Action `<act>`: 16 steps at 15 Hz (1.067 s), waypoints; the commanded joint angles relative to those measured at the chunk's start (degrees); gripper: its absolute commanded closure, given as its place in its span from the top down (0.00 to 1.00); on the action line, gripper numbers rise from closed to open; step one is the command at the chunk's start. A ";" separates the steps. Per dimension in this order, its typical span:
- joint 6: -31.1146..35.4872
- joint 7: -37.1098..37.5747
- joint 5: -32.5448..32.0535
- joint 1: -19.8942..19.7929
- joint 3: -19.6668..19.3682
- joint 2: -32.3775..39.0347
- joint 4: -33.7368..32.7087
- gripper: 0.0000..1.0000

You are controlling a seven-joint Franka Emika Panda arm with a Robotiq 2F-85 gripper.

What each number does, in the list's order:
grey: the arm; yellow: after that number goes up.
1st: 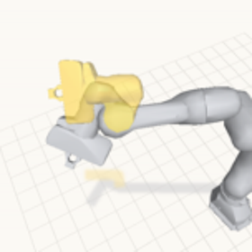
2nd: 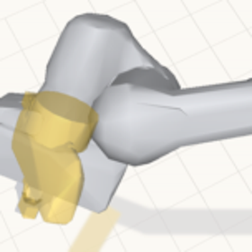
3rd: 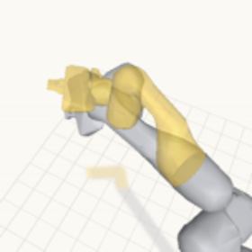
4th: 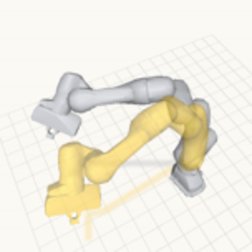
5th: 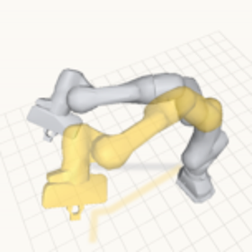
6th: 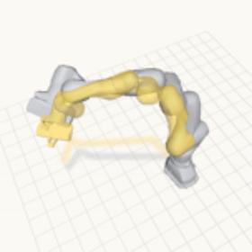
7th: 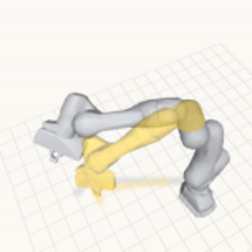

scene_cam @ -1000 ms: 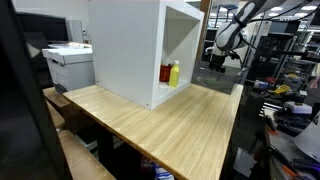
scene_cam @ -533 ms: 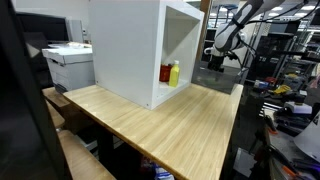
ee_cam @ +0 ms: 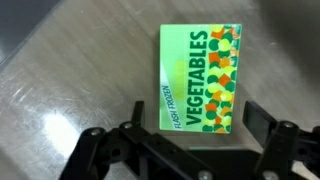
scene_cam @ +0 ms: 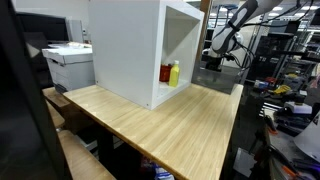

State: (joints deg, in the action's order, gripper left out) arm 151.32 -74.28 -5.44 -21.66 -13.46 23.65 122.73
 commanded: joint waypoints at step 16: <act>-7.73 6.88 1.72 -2.39 2.19 4.05 -5.00 1.00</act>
State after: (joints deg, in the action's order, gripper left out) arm 145.23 -68.87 -4.76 -22.89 -12.64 27.27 118.59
